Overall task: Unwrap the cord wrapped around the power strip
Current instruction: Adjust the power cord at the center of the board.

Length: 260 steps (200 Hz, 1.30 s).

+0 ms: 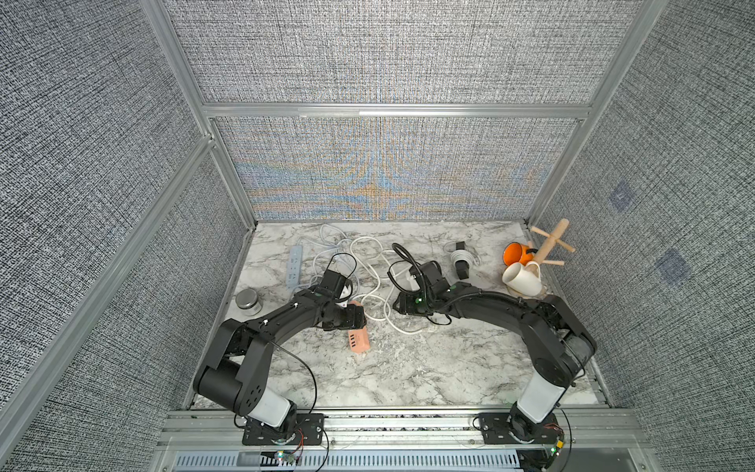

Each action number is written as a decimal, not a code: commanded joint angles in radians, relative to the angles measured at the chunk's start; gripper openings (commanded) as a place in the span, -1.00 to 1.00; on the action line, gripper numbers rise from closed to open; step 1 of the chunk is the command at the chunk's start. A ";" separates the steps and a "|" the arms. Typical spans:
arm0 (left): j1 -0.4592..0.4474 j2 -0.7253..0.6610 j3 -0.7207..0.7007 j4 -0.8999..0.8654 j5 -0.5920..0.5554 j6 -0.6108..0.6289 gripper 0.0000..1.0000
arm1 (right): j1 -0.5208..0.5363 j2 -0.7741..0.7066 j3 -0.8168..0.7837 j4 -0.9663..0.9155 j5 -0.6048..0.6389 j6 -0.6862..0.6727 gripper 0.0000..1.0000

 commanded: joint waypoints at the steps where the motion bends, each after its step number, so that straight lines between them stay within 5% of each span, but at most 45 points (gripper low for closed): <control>1: -0.010 0.017 0.018 -0.021 -0.032 0.026 0.65 | -0.001 -0.043 -0.062 -0.076 0.016 -0.069 -0.09; 43: -0.029 0.078 0.053 -0.056 -0.061 0.049 0.58 | -0.015 -0.101 -0.207 -0.083 0.050 -0.091 -0.23; 129: -0.043 0.118 0.140 -0.264 -0.248 0.154 0.24 | 0.139 -0.034 -0.283 0.143 -0.186 0.105 -0.31; 152: -0.044 0.129 0.147 -0.265 -0.220 0.158 0.24 | 0.162 -0.051 -0.237 0.138 -0.191 0.113 -0.30; 216: -0.044 0.059 0.188 -0.248 -0.154 0.153 0.81 | 0.024 -0.150 -0.083 -0.046 -0.078 -0.039 0.11; 260: -0.044 0.020 0.289 -0.278 -0.127 0.162 0.85 | -0.174 -0.273 -0.089 -0.091 0.012 -0.122 0.33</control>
